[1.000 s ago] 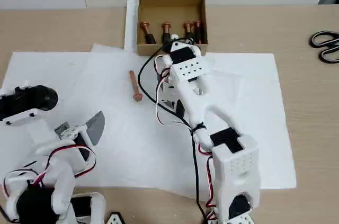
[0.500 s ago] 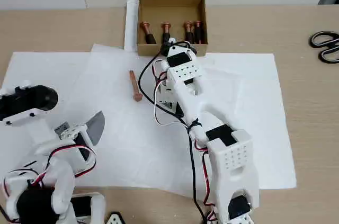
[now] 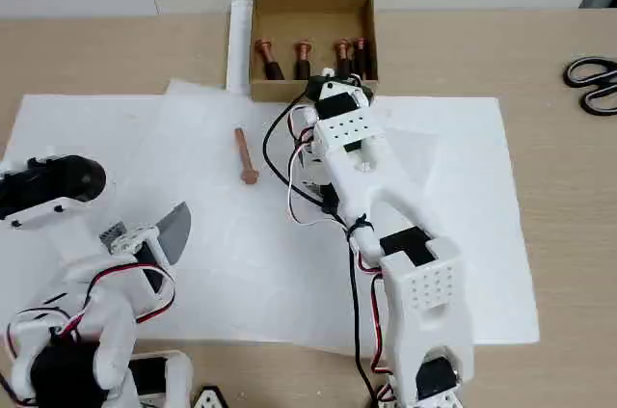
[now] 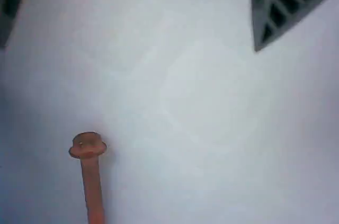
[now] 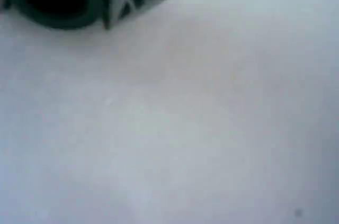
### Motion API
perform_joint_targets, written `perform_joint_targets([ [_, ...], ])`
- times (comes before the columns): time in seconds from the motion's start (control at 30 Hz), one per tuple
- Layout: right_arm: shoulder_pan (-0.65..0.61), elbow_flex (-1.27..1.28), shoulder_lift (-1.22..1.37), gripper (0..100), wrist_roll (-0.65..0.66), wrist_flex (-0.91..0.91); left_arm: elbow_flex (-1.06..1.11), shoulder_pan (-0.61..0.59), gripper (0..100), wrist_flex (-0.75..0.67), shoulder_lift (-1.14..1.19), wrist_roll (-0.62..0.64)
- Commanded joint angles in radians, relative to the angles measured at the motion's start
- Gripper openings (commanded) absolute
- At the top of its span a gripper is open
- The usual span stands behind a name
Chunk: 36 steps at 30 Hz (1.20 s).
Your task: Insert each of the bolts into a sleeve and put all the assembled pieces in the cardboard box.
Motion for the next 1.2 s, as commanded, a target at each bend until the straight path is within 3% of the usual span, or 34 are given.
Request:
perform_joint_targets([
  [0.0, 0.015, -0.005, -0.002, 0.4, -0.002, -0.005, -0.027, -0.003, 28, 0.002, 0.002, -0.011],
  [0.27, 0.15, -0.006, -0.219, 0.5, 0.014, 0.058, -0.027, -0.005, 28, 0.002, 0.002, -0.011],
  [0.33, 0.194, -0.006, -0.262, 0.7, 0.11, 0.058, -0.027, -0.003, 28, 0.002, 0.002, -0.011],
  [0.47, 0.275, -0.003, -0.268, 0.7, 0.433, 0.056, -0.027, -0.003, 28, 0.002, 0.002, -0.011],
  [0.53, 0.283, 0.0, -0.249, 0.8, 0.509, 0.048, -0.027, -0.003, 28, 0.002, 0.002, -0.011],
  [0.7, 0.272, -0.006, -0.166, 2.1, 0.542, 0.039, -0.027, -0.003, 28, 0.002, 0.002, -0.011],
  [0.87, 0.269, -0.006, -0.091, 13.2, 0.583, 0.038, -0.027, -0.003, 28, 0.002, 0.002, -0.011],
  [1.17, 0.268, -0.006, -0.076, 16.9, 0.594, 0.067, -0.027, -0.003, 28, 0.002, 0.002, -0.011],
])
